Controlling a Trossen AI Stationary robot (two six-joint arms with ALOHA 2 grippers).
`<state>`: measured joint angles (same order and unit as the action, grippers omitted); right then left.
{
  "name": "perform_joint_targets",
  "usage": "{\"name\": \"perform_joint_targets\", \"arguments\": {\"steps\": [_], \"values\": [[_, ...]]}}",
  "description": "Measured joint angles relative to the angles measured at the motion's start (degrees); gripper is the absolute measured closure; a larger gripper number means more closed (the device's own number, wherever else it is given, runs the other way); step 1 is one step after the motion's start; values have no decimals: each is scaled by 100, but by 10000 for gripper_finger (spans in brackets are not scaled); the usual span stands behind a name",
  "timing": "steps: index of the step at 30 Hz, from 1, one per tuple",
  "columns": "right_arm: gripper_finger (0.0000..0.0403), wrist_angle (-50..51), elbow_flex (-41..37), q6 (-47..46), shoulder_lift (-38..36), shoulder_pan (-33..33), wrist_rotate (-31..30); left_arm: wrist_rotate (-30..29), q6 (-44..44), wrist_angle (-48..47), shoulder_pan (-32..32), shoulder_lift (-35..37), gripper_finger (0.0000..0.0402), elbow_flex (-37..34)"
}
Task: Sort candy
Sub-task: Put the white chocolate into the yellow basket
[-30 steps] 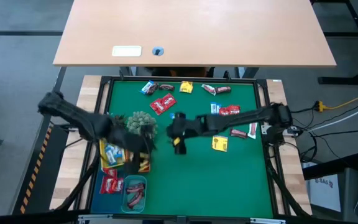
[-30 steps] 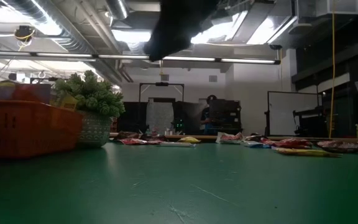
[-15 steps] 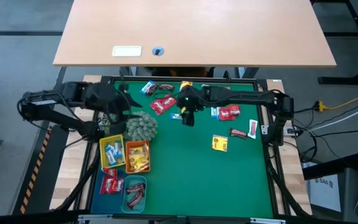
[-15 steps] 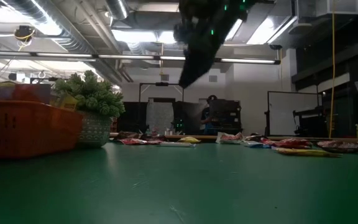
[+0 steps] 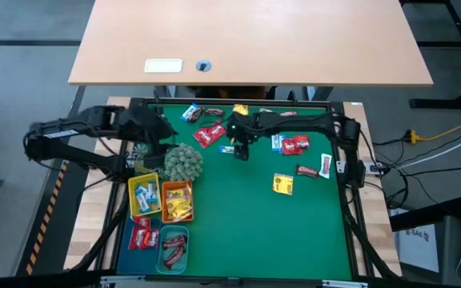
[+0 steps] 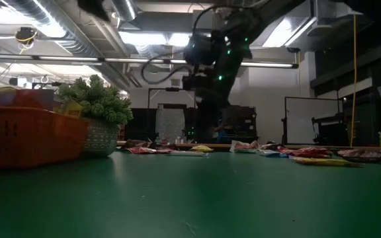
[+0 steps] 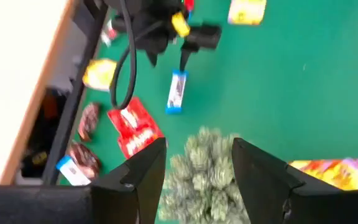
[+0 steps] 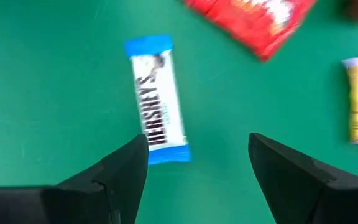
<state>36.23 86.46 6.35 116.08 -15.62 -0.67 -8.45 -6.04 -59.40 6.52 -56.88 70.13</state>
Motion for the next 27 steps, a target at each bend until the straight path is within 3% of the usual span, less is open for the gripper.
{"name": "perform_joint_targets", "arguments": {"steps": [8, 20, 27], "values": [[128, -100, 0, -4, 305, 22, 276, 841, -66, 1330, 297, 157, 223, -1339], [128, -266, 7, 11, 597, 22, 285, 1399, 101, 3321, 429, 186, 223, -3004], [183, -206, 10, 14, 595, 24, 296, 1397, 292, 3646, 429, 184, 223, -3284]]}}
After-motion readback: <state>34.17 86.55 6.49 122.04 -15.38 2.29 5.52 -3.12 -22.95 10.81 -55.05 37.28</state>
